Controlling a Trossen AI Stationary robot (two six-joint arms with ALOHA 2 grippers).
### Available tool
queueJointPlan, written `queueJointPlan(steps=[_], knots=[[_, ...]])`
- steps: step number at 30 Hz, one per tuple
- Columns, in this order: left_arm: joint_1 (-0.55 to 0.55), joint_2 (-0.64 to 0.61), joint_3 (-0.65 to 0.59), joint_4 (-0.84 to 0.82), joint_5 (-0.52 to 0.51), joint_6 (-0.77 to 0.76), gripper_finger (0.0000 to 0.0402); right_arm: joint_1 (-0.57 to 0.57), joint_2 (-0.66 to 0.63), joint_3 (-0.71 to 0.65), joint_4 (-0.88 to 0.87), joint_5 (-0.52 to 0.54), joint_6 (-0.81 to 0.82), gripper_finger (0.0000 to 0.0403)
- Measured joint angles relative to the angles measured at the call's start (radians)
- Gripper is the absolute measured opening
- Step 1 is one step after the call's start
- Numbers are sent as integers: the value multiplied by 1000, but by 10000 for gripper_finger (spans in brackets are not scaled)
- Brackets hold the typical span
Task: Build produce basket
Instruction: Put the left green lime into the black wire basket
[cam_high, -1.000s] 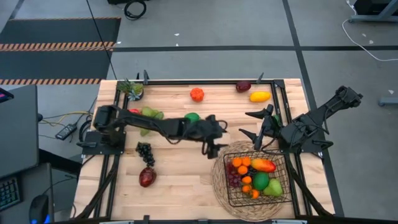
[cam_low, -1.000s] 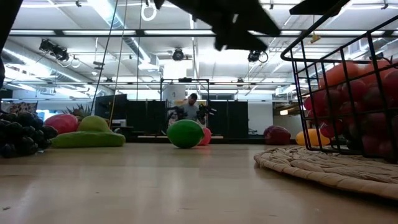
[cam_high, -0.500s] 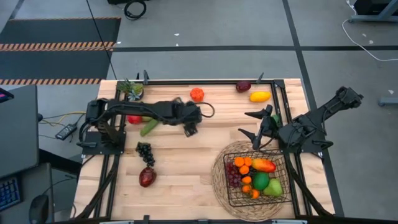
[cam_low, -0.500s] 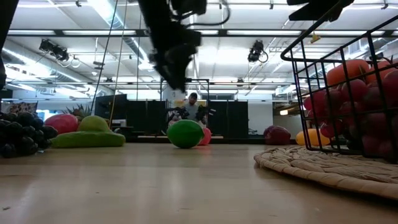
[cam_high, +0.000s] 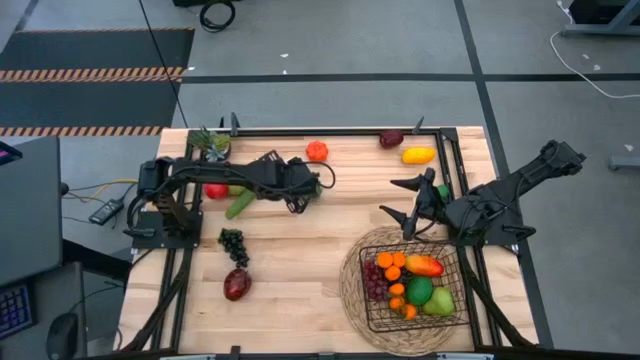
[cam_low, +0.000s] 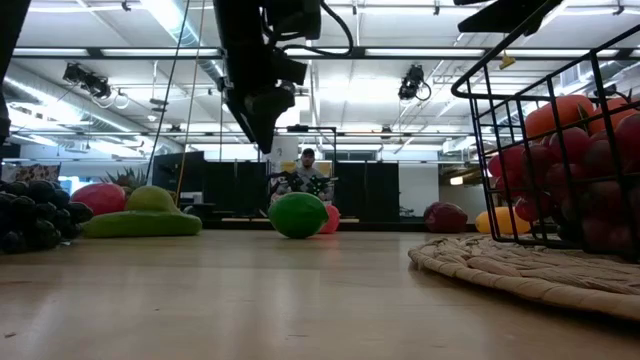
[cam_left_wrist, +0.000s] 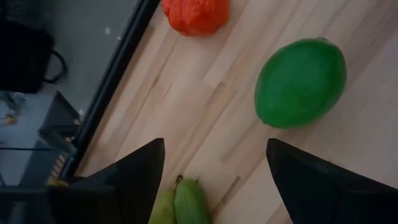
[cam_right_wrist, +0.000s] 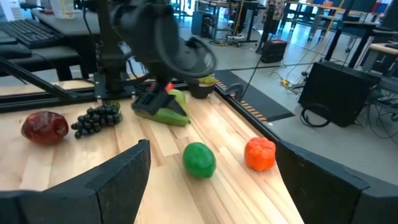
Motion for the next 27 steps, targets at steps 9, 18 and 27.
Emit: queueJointPlan(steps=[9, 18, 27], knots=[[96, 1, 0, 101, 166, 95, 290, -32, 24, 0, 12, -1, -11, 348], [148, 1, 0, 146, 334, 241, 274, -40, 60, 0, 5, -26, 46, 348], [181, 1, 0, 159, 453, 434, 268, -39, 97, 0, 5, -29, 105, 348]])
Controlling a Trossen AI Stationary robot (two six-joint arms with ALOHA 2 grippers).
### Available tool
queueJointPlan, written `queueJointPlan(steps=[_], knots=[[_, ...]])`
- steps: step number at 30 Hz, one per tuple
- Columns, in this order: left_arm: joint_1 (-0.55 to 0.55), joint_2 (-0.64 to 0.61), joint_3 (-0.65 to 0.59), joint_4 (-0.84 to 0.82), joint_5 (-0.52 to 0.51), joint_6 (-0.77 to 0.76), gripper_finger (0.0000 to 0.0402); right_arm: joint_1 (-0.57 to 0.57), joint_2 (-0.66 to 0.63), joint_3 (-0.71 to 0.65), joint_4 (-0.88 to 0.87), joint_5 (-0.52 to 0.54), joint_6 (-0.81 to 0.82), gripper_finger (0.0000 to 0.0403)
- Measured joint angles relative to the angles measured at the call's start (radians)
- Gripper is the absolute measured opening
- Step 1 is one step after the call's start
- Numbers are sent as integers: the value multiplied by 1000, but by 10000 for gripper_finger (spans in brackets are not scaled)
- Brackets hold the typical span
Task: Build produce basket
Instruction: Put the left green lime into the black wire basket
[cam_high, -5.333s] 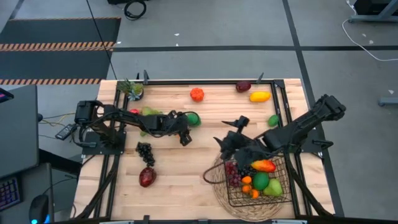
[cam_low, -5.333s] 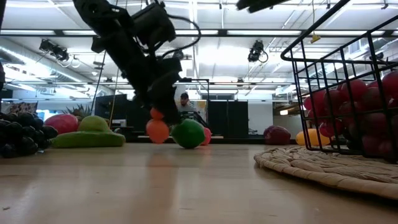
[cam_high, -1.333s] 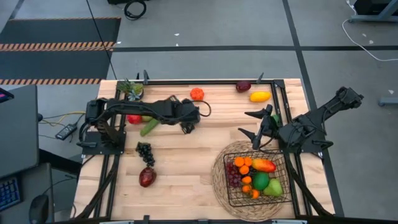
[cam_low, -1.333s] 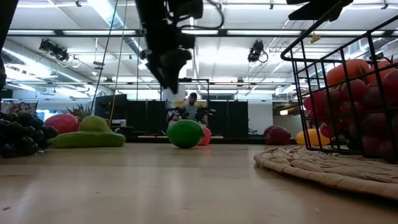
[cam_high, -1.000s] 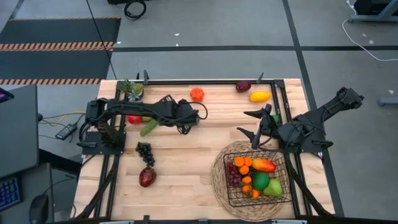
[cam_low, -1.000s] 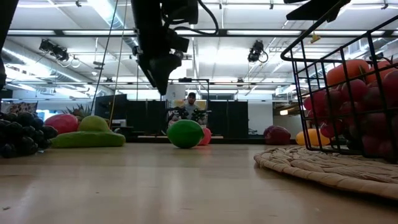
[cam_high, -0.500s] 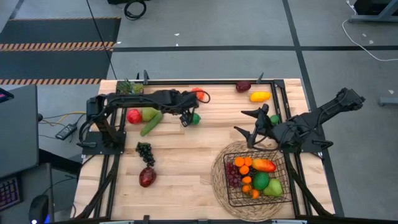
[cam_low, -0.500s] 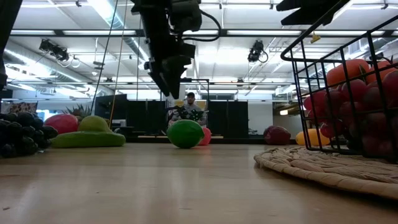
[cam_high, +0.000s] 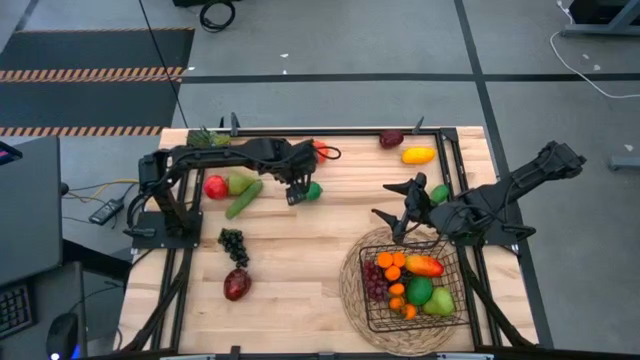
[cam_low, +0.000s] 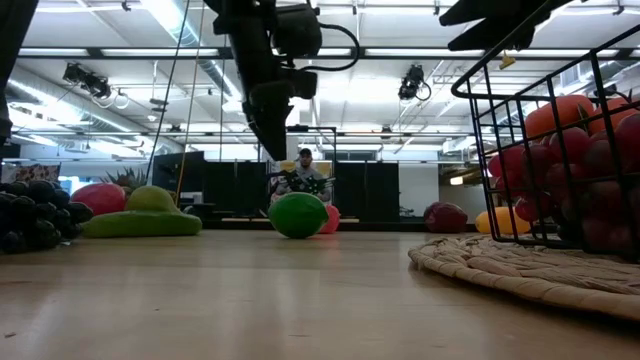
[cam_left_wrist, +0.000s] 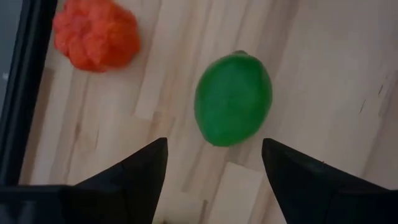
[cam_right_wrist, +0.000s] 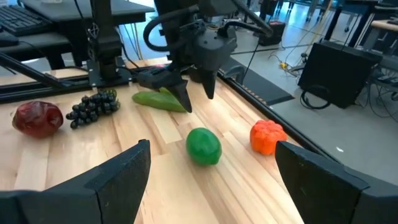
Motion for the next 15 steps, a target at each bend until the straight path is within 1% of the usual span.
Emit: queueJointPlan(steps=[2, 5, 9, 11, 13, 15], knots=[[8, 0, 0, 25, 43, 37, 268, 0, 6, 0, 5, 0, 9, 348], [21, 0, -35, 134, 133, 67, 268, 0, 11, 0, 3, -1, 25, 348], [52, 1, -92, 167, 150, 71, 268, 2, 16, 0, 4, -14, 25, 348], [66, 1, -113, 170, 177, 71, 268, 2, 16, 0, 6, -17, 25, 348], [72, 2, -118, 172, 215, 77, 268, 2, 16, 0, 5, -16, 24, 348], [67, 2, -117, 196, 217, 117, 268, 2, 16, 0, 6, -16, 24, 348]])
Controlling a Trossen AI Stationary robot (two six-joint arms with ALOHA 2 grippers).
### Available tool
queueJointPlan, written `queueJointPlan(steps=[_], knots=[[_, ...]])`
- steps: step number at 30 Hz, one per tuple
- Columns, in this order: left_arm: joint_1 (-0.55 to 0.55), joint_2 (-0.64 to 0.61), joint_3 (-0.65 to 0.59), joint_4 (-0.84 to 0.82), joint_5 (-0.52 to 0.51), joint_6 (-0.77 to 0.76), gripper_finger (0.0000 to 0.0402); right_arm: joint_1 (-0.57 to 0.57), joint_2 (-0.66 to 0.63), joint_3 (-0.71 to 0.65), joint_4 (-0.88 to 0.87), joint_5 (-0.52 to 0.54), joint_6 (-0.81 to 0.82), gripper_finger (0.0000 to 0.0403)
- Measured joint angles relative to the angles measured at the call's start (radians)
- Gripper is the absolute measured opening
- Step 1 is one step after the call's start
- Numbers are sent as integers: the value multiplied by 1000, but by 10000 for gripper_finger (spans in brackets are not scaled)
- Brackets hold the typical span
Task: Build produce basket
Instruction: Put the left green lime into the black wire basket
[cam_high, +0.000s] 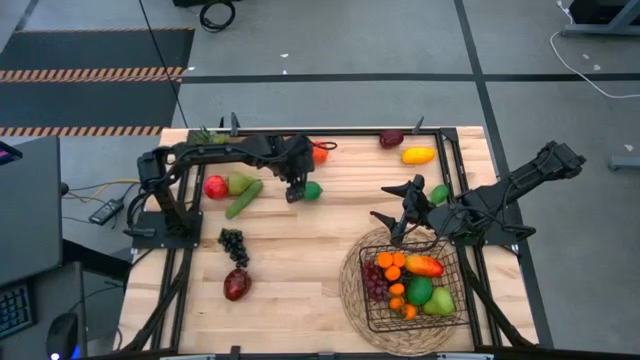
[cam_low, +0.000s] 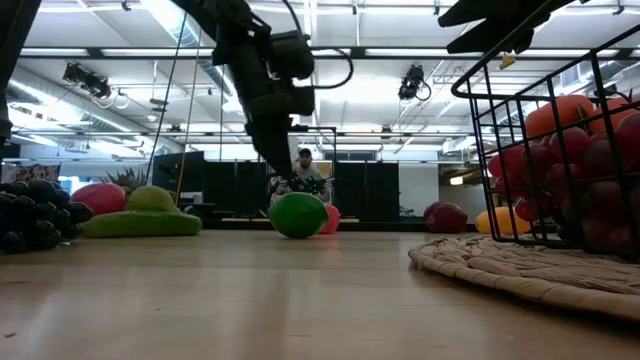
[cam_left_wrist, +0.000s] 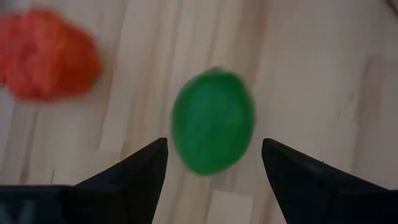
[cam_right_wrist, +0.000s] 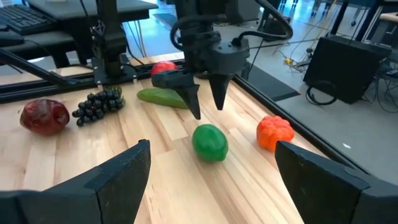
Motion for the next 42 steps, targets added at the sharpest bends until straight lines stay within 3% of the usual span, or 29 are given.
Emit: queueJointPlan(steps=[9, 21, 42], knots=[[-8, 29, 2, 119, 9, 55, 285, 4, 0, 0, 0, -3, -21, 348], [14, 190, 7, 158, 49, 43, 327, -6, -1, 0, 5, -2, -105, 348], [10, 183, 10, 117, 39, -87, 307, -7, -1, 0, 8, 0, -120, 348]])
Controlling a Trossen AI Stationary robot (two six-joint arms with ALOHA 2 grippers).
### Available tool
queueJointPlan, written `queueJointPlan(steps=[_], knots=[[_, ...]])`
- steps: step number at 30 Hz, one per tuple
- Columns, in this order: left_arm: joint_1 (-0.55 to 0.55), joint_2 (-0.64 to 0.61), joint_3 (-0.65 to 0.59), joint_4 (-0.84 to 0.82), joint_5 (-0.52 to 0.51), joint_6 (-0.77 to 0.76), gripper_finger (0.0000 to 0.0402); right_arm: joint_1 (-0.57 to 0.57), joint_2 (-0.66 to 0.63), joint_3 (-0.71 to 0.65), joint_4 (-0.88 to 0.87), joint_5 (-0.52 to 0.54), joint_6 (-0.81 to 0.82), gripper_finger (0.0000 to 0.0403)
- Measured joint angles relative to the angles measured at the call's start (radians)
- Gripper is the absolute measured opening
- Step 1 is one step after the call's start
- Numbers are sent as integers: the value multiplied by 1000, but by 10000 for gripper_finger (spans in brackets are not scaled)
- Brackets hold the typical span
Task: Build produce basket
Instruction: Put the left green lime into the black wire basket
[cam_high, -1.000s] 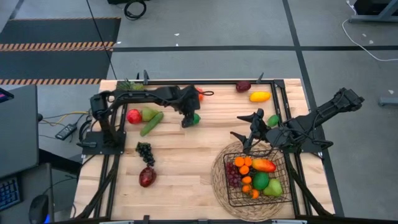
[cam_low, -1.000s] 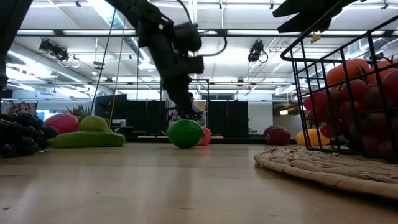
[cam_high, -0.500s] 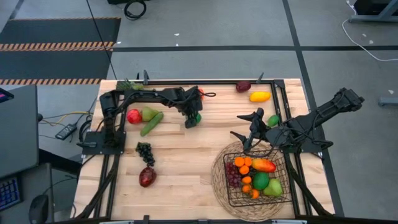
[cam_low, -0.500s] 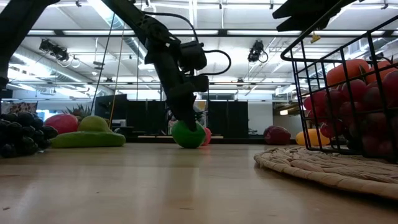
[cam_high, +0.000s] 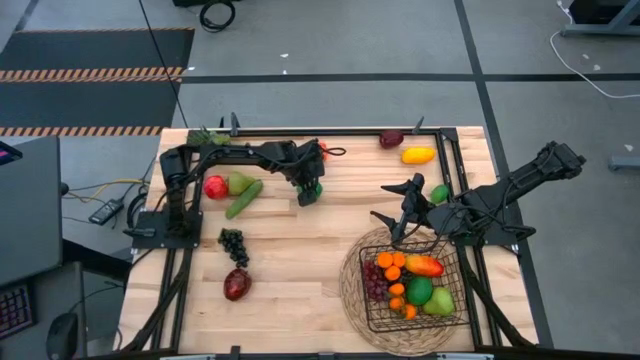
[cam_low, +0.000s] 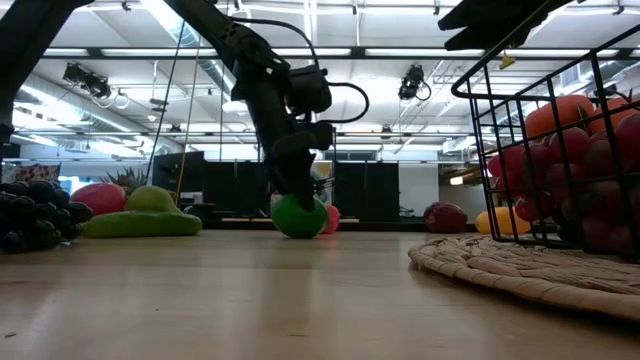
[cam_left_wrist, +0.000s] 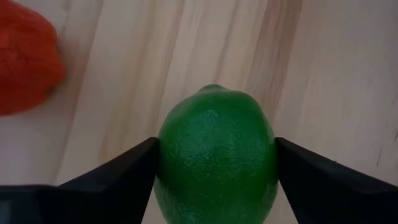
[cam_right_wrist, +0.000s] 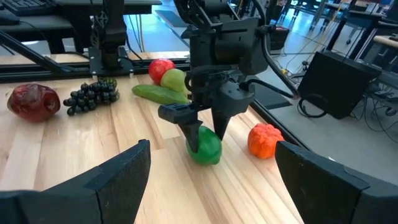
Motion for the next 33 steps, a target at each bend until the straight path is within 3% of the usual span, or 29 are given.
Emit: queueJointPlan(steps=[6, 12, 22, 33], knots=[[3, 2, 22, -17, 3, -36, 289, 4, 0, 0, 74, 8, -85, 348], [-8, 2, 25, -26, 18, -52, 286, 33, -1, 0, 143, 104, -103, 348], [-15, -74, 25, 21, 143, -68, 284, 89, -47, 0, 167, 54, 1, 348], [-176, -206, 27, 344, 163, -71, 284, 96, -53, 0, 162, 109, -13, 348]])
